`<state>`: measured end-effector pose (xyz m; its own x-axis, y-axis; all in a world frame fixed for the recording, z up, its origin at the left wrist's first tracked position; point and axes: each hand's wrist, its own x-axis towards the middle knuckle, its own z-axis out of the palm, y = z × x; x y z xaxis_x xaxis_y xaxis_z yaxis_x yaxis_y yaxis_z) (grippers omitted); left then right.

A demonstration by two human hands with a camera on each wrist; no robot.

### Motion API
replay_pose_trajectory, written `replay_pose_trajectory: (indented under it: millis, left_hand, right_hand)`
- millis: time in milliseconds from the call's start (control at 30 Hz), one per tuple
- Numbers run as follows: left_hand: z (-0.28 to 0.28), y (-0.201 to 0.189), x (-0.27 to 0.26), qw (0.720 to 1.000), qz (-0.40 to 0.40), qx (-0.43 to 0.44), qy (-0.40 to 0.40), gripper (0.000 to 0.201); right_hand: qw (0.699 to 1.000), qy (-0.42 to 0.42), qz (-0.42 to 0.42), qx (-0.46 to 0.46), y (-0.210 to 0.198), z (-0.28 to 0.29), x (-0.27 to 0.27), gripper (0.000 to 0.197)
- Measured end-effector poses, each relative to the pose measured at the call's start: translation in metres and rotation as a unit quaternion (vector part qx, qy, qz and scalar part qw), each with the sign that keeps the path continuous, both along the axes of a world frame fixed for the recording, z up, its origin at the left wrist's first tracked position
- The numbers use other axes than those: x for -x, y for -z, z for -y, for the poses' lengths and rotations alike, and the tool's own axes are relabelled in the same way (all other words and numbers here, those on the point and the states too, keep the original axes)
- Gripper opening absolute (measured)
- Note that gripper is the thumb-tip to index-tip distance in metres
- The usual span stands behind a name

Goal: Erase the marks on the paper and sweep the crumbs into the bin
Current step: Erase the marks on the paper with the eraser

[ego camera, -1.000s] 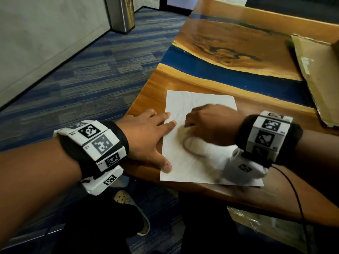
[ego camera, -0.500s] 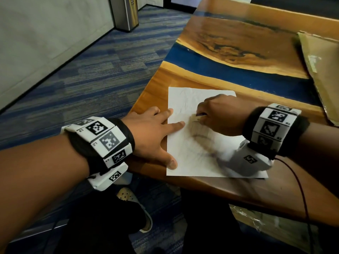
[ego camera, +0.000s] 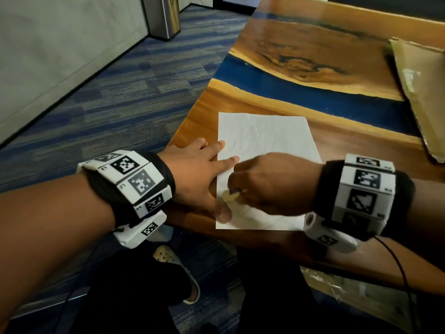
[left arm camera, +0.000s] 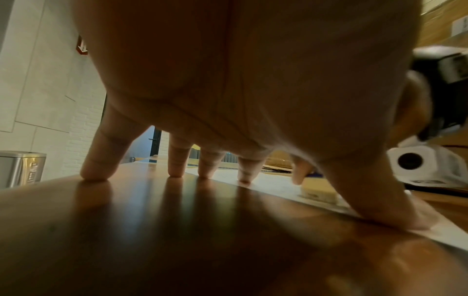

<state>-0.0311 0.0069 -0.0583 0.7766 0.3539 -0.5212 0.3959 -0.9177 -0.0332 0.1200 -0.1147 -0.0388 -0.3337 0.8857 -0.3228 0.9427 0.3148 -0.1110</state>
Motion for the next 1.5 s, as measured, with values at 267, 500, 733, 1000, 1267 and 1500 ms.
replay_pose_trajectory:
  millis: [267, 500, 733, 1000, 1267, 1500]
  left_hand:
    - [0.003, -0.001, 0.0, 1.0, -0.005, -0.005, -0.008, 0.127]
    - [0.005, -0.002, -0.001, 1.0, -0.008, -0.017, -0.02, 0.126]
    - [0.004, 0.0, -0.001, 1.0, -0.006, -0.015, -0.014, 0.126]
    - [0.003, 0.003, -0.001, 1.0, -0.002, -0.015, -0.008, 0.129]
    - [0.003, 0.003, -0.002, 1.0, -0.003, -0.015, -0.007, 0.13]
    - [0.002, 0.001, -0.002, 1.0, -0.001, -0.013, -0.006, 0.129]
  right_hand:
    - [1.0, 0.01, 0.011, -0.018, 0.001, 0.001, -0.004, 0.03]
    - [0.994, 0.096, 0.034, -0.041, -0.002, -0.003, -0.016, 0.029]
    - [0.982, 0.175, 0.054, -0.046, -0.001, -0.009, -0.033, 0.029]
    - [0.983, 0.166, 0.066, -0.053, 0.001, -0.008, -0.034, 0.031]
    - [0.982, 0.174, 0.068, -0.033, -0.002, -0.011, -0.03, 0.03]
    - [0.994, 0.106, 0.01, -0.007, 0.0, -0.004, -0.01, 0.03]
